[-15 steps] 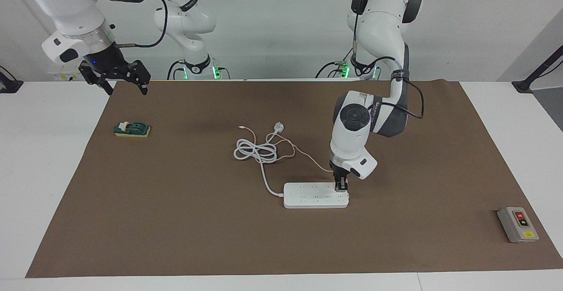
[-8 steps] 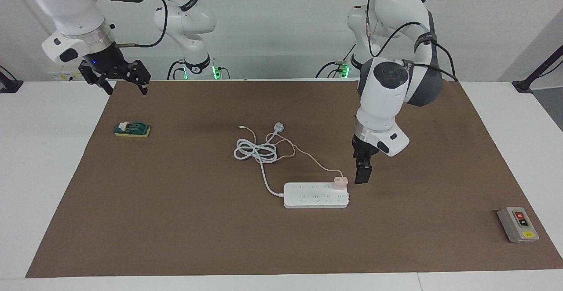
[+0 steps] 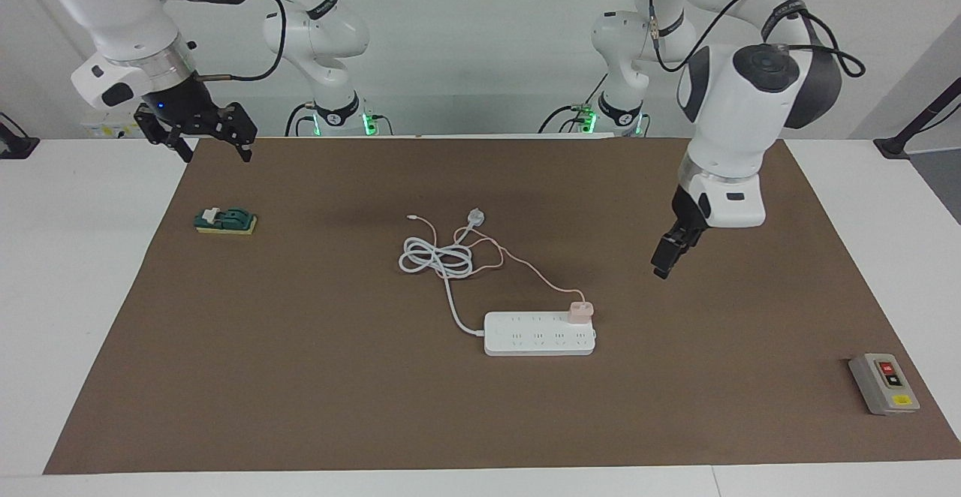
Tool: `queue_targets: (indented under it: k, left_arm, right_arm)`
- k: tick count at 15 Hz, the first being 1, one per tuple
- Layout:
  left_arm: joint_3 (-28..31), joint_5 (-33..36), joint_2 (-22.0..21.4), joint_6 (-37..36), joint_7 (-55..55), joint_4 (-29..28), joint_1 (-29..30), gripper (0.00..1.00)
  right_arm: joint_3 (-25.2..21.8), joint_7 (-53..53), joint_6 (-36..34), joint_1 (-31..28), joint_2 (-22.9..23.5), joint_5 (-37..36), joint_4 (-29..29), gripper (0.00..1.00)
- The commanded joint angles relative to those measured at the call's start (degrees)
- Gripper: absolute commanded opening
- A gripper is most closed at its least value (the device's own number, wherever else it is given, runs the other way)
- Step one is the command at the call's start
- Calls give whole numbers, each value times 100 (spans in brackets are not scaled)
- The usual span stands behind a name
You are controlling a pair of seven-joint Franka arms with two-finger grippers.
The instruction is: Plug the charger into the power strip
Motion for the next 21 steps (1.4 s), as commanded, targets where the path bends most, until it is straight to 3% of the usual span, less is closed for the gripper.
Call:
queue_targets:
  k: [1,5,7,13,17,19,21]
  left_arm:
    - [-33,-88,-365,-300,1442,-217,402,100]
    - [-33,-79,-655,-801,2876,-234,798,100]
    - [-24,-79,-1023,-1179,3807,-330,1001,100]
    - [-24,-79,-1121,-1206,3802,-436,1010,100]
    - [-24,-79,-1455,-2233,3881,-507,1010,100]
    - [-24,-79,-1849,-2262,3881,-969,1001,100]
    - [-33,-79,-2411,-1956,3881,-1804,957,100]
  right_arm:
    - [-8,-101,-4,13,-75,-16,-65,100]
    - [-8,-101,5,13,-75,-16,-65,100]
    - [-8,-101,5,13,-75,-16,-65,100]
    - [-8,-101,5,13,-75,-16,-65,100]
    - [-8,-110,5,13,-75,-16,-65,100]
    - [-8,-101,-4,13,-75,-16,-65,100]
    - [-8,-101,-4,13,-75,-16,-65,100]
